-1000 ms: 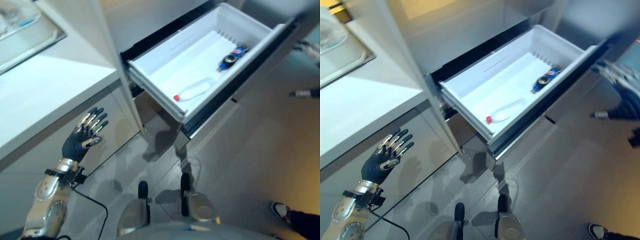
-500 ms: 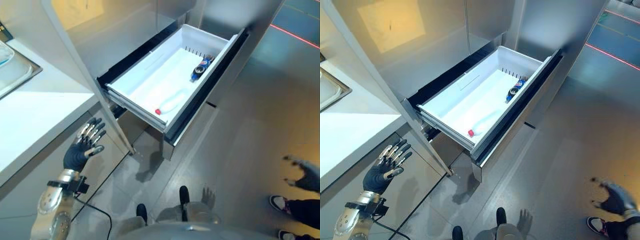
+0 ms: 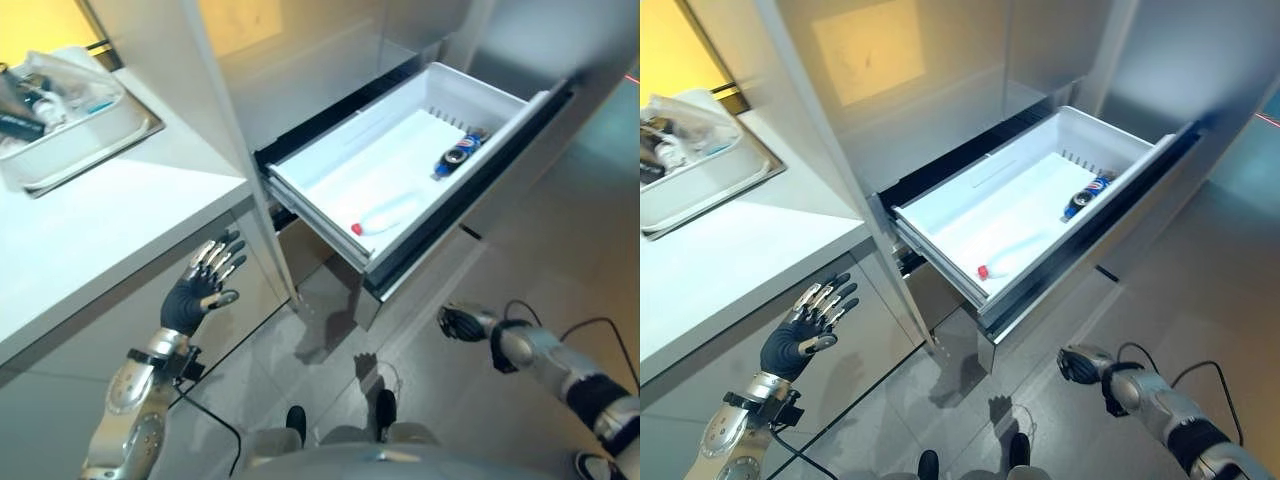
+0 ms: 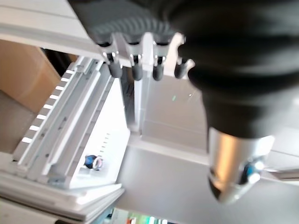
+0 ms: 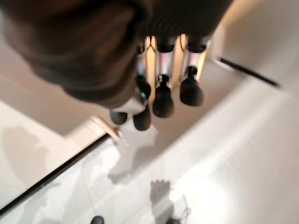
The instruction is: Take the drinks into the refrigerator
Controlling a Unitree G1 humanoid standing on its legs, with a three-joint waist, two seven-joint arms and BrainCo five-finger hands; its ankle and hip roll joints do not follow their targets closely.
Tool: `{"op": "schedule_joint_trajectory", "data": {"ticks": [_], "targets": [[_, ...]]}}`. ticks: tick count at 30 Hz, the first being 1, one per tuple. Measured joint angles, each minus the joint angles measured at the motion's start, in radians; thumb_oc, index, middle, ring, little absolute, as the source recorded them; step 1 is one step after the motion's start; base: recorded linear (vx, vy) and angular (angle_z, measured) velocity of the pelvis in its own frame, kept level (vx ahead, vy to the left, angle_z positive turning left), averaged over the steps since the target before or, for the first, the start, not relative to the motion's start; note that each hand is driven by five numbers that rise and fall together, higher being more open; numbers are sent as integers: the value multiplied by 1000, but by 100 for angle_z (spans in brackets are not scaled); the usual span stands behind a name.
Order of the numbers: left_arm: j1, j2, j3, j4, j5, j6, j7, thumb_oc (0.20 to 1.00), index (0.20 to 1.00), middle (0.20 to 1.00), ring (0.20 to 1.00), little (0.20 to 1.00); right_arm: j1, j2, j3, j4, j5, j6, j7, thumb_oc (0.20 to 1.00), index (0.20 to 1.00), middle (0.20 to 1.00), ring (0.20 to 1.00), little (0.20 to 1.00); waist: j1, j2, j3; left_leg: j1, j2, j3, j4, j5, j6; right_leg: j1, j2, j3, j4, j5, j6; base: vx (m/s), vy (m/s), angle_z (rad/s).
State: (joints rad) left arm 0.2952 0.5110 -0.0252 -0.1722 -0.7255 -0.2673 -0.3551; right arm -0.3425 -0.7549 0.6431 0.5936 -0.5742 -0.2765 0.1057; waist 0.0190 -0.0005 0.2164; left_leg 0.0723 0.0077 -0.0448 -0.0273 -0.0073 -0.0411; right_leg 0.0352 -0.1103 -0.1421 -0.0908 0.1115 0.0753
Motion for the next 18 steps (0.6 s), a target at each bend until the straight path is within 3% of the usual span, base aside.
{"op": "schedule_joint_trajectory", "data": {"ticks": [1,10,18], "targets": [[9,10,2,-6,-3,-3,1,1000,1000,1000,1000,1000,-39,8,15,0,-2,-1,0,200,200,200,200,200,18,5,5,-10,0,-14,1,2,-1,3,0,-8,0,-1,0,0,-32,24],[10,49,-3,-11,-15,-5,0,1000,1000,1000,1000,1000,-175,-12,126,38,-12,-2,11,200,200,200,200,200,50,-3,28,-43,2,-79,6,15,-12,5,4,-70,0,-15,-2,-14,-25,20],[6,96,-1,-45,-45,-4,-1,1000,1000,1000,1000,1000,-362,-67,131,124,8,1,-24,200,200,200,200,200,100,11,62,-102,-5,-175,22,42,-24,-5,2,-162,0,-16,-9,-17,-13,35]]}}
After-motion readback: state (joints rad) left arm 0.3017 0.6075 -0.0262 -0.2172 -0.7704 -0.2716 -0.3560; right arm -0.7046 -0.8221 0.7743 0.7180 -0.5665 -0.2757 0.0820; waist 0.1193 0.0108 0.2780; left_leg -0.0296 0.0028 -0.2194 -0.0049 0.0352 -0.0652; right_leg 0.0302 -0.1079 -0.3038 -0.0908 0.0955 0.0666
